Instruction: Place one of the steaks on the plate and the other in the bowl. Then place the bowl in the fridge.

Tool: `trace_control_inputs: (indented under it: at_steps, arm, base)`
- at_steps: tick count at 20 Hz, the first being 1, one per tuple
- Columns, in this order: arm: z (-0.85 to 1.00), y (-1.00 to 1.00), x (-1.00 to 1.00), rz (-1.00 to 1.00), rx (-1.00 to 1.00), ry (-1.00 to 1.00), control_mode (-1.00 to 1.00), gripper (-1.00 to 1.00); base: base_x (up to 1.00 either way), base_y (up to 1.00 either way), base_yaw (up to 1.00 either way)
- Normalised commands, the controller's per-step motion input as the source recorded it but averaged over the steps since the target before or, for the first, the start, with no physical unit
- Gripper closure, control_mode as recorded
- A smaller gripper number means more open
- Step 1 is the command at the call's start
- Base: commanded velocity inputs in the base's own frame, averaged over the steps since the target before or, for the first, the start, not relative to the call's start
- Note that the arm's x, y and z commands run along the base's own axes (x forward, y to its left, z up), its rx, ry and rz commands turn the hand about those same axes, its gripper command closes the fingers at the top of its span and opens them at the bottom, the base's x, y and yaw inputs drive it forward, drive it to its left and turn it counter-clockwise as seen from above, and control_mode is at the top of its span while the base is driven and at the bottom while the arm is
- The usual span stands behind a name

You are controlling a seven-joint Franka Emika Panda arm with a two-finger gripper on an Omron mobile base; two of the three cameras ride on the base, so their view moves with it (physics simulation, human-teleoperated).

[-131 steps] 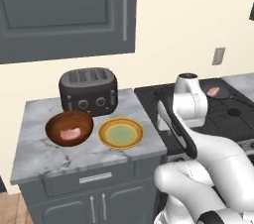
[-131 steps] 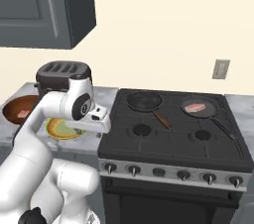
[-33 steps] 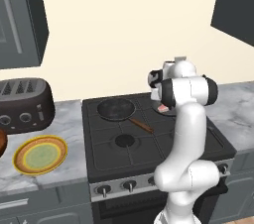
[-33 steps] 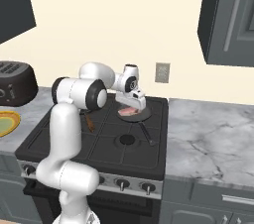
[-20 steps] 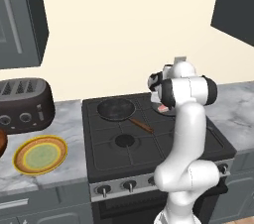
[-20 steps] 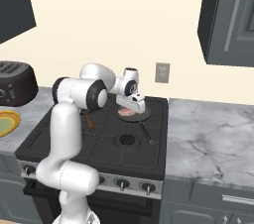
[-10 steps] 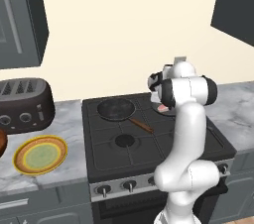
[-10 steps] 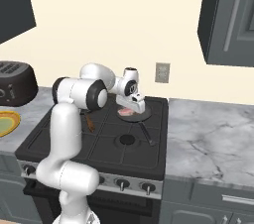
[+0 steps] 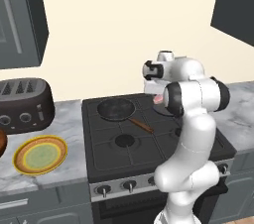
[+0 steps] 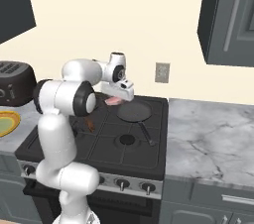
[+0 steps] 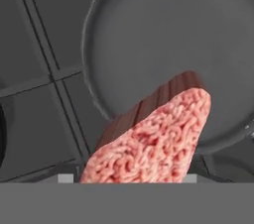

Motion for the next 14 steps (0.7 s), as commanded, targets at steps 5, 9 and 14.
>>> trace_control_inputs:
  at_steps: [5,9,14]
  arm:
    - [0.39,0.9,-0.61,0.58,0.04,0.0,-1.0,1.0]
    - [0.39,0.91,-0.51,0.64,0.01,-0.01,-1.0,1.0]
    - [0.08,1.0,-0.52,0.59,0.01,-0.14,-1.0,1.0]
  base:
    - [0.0,0.0,0.0]
    - [0.0,0.0,0.0]
    - [0.0,0.0,0.0]
